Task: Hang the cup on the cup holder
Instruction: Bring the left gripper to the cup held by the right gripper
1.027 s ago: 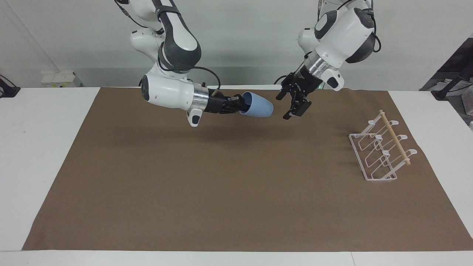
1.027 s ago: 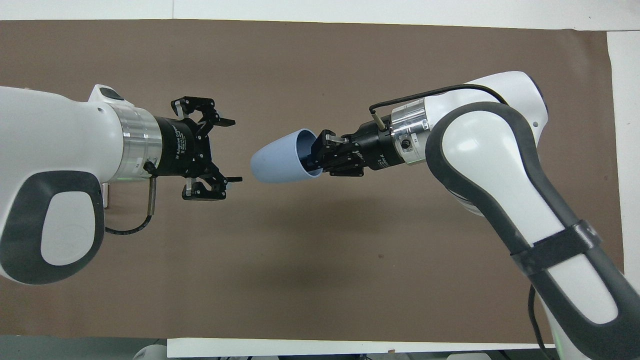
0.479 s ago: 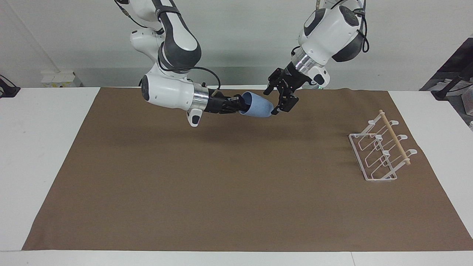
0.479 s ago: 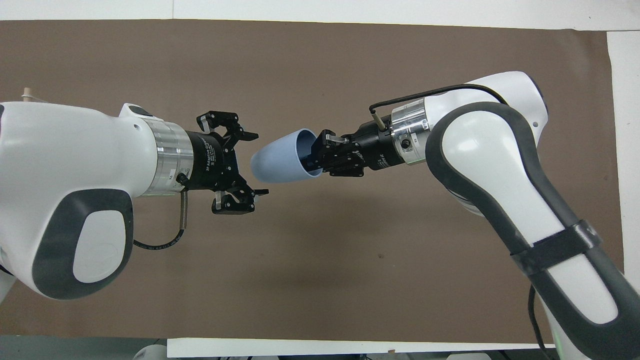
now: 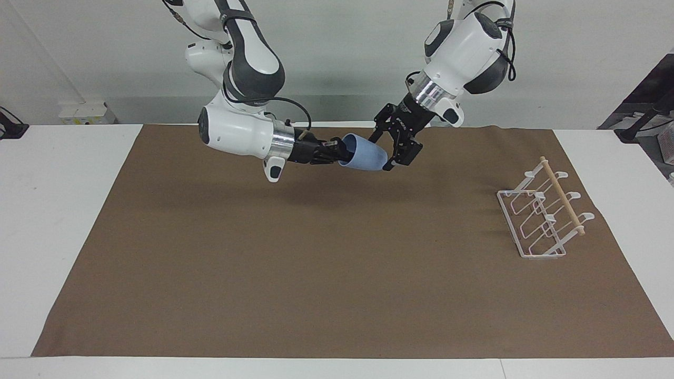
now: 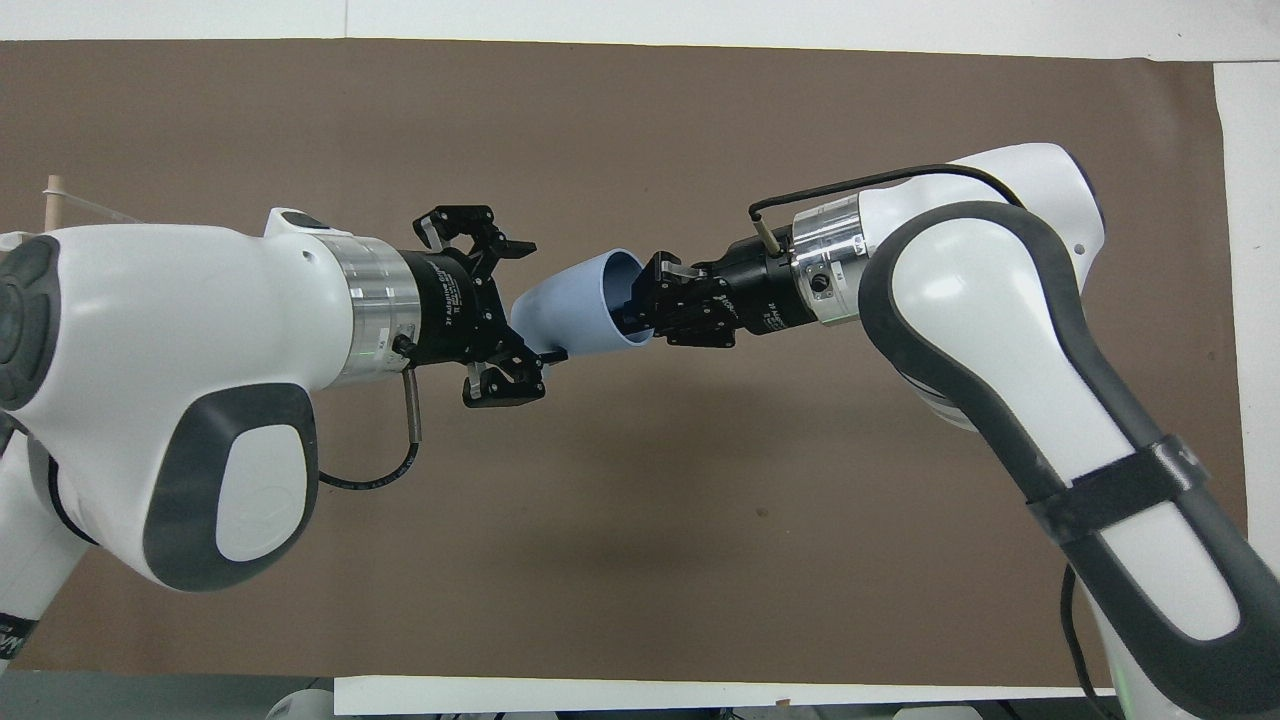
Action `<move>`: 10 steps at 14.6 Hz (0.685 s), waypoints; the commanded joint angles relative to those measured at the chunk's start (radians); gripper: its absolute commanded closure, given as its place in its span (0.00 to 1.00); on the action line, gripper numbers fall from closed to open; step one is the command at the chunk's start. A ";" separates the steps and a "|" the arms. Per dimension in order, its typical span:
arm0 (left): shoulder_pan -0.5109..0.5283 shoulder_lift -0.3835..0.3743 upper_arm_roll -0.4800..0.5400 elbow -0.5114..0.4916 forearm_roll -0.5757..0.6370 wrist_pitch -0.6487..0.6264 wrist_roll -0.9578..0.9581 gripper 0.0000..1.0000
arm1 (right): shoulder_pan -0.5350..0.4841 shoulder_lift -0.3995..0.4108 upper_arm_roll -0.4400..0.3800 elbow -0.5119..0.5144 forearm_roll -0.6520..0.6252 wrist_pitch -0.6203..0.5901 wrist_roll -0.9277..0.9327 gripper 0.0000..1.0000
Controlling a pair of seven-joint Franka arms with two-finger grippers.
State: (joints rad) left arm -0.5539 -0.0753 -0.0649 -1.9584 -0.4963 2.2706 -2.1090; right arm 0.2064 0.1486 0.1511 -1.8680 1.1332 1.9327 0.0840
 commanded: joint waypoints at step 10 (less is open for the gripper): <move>-0.051 0.028 0.011 -0.008 -0.014 0.006 -0.019 0.39 | 0.001 -0.024 0.008 -0.017 0.022 0.003 0.016 1.00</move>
State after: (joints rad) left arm -0.6005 -0.0425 -0.0616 -1.9582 -0.4961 2.2934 -2.1184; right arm 0.2100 0.1445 0.1582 -1.8718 1.1342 1.9273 0.0944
